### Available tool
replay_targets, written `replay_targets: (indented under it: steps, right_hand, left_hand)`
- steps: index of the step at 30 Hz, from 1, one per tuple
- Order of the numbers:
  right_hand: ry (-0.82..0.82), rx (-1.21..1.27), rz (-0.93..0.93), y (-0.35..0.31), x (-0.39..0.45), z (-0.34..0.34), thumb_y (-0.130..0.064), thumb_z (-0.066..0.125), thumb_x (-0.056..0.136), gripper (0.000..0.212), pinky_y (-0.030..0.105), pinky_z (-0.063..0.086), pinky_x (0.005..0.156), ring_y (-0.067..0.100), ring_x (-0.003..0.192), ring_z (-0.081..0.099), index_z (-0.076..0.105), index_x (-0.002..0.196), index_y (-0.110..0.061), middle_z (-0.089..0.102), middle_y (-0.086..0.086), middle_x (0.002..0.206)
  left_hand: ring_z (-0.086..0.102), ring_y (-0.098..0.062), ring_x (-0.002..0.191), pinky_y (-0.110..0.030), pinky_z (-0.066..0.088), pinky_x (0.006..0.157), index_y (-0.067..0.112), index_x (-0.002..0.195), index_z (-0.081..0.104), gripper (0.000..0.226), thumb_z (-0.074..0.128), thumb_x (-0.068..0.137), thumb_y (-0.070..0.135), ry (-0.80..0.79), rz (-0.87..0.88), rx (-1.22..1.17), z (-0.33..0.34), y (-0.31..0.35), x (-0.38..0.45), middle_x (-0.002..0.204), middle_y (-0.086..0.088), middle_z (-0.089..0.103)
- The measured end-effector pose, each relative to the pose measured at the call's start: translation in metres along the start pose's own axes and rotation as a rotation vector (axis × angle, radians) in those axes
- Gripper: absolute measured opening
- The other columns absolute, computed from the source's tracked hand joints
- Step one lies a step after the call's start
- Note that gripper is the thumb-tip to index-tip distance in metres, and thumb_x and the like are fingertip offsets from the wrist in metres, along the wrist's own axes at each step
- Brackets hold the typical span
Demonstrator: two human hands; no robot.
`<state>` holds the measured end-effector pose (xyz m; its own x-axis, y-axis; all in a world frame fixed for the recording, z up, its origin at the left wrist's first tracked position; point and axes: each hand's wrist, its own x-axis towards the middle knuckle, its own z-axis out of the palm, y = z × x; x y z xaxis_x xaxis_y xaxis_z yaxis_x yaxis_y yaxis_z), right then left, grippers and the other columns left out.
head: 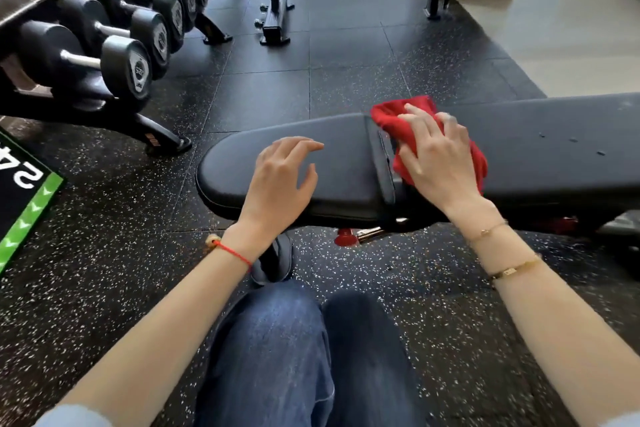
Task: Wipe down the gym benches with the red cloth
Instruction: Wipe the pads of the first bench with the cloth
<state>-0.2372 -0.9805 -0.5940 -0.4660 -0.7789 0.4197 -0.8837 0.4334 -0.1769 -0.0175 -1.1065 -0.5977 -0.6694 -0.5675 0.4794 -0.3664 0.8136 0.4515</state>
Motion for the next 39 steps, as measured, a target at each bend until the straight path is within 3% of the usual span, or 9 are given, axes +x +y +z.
replay_targets:
  steps: [2, 6, 11, 16, 20, 25, 33, 36, 39]
  right_hand:
    - [-0.04, -0.027, 0.063, 0.025, 0.005, -0.006, -0.03, 0.046, 0.093, 0.046, 0.045, 0.027, 0.107, 0.035, 0.127, 0.039, 0.048, 0.138, -0.021, 0.041, -0.007, 0.153]
    - [-0.311, -0.035, 0.111, 0.041, -0.007, 0.005, -0.037, 0.047, 0.096, 0.053, 0.046, 0.022, 0.115, 0.035, 0.138, 0.029, 0.037, 0.147, -0.031, 0.028, -0.01, 0.159]
    - [-0.333, -0.012, 0.156, 0.068, -0.005, 0.01, -0.042, 0.045, 0.096, 0.054, 0.045, 0.015, 0.121, 0.031, 0.145, 0.023, 0.033, 0.149, -0.038, 0.025, -0.01, 0.16]
    - [-0.388, -0.049, 0.381, 0.094, 0.032, 0.016, -0.048, 0.04, 0.097, 0.055, 0.047, 0.003, 0.122, 0.037, 0.148, 0.011, 0.023, 0.15, -0.048, 0.014, -0.009, 0.163]
    - [-0.426, -0.038, 0.295, 0.071, 0.027, 0.021, -0.052, 0.04, 0.097, 0.054, 0.049, 0.002, 0.121, 0.041, 0.148, 0.007, 0.021, 0.148, -0.054, 0.011, -0.011, 0.164]
    - [-0.341, -0.038, 0.189, 0.066, -0.017, 0.009, -0.049, 0.044, 0.097, 0.053, 0.048, 0.009, 0.122, 0.037, 0.148, 0.015, 0.029, 0.148, -0.048, 0.02, -0.01, 0.162]
    - [-0.418, -0.073, 0.422, 0.121, 0.029, 0.006, -0.05, 0.038, 0.099, 0.054, 0.049, 0.0, 0.122, 0.038, 0.149, 0.004, 0.019, 0.149, -0.051, 0.009, -0.01, 0.164]
    - [-0.381, -0.071, 0.354, 0.117, 0.037, 0.013, -0.051, 0.037, 0.098, 0.053, 0.049, -0.002, 0.122, 0.037, 0.15, 0.001, 0.021, 0.149, -0.051, 0.01, -0.011, 0.164]
    - [-0.334, -0.036, 0.155, 0.11, 0.018, 0.011, -0.05, 0.041, 0.097, 0.053, 0.05, 0.002, 0.122, 0.037, 0.15, 0.005, 0.026, 0.148, -0.05, 0.017, -0.013, 0.162]
  left_hand:
    - [0.059, -0.025, 0.118, -0.047, 0.043, 0.106, 0.012, 0.119, 0.066, 0.031, 0.059, 0.09, 0.006, -0.013, 0.036, -0.012, 0.008, 0.012, 0.009, 0.122, -0.003, 0.066]
    - [0.058, -0.026, 0.119, -0.047, 0.042, 0.106, 0.012, 0.12, 0.066, 0.03, 0.059, 0.091, 0.009, -0.074, 0.05, -0.029, 0.036, 0.037, 0.023, 0.123, -0.004, 0.065]
    - [0.052, -0.024, 0.126, -0.043, 0.038, 0.109, 0.015, 0.126, 0.063, 0.034, 0.056, 0.093, 0.015, -0.177, 0.074, -0.023, 0.073, 0.058, 0.042, 0.13, -0.001, 0.062]
    - [0.044, -0.022, 0.134, -0.037, 0.032, 0.111, 0.017, 0.136, 0.056, 0.039, 0.054, 0.098, 0.024, -0.246, 0.084, -0.001, 0.106, 0.06, 0.062, 0.139, 0.001, 0.055]
    - [0.047, -0.024, 0.131, -0.039, 0.033, 0.11, 0.015, 0.134, 0.058, 0.039, 0.054, 0.097, 0.024, -0.238, 0.085, 0.001, 0.12, 0.061, 0.062, 0.137, -0.001, 0.057]
    - [0.054, -0.027, 0.123, -0.041, 0.037, 0.109, 0.013, 0.12, 0.065, 0.031, 0.057, 0.092, 0.022, -0.213, 0.091, -0.024, 0.126, 0.056, 0.06, 0.128, -0.003, 0.063]
    - [0.055, -0.025, 0.124, -0.045, 0.036, 0.11, 0.017, 0.122, 0.065, 0.032, 0.058, 0.091, 0.024, -0.223, 0.127, 0.055, 0.127, 0.057, 0.065, 0.127, 0.001, 0.064]
    - [0.052, -0.026, 0.126, -0.04, 0.032, 0.111, 0.016, 0.125, 0.063, 0.037, 0.061, 0.091, 0.027, -0.196, 0.1, 0.038, 0.132, 0.055, 0.068, 0.129, -0.001, 0.063]
    - [0.047, -0.025, 0.13, -0.039, 0.03, 0.113, 0.017, 0.131, 0.059, 0.042, 0.063, 0.091, 0.029, -0.195, 0.077, 0.035, 0.135, 0.05, 0.068, 0.133, 0.001, 0.06]
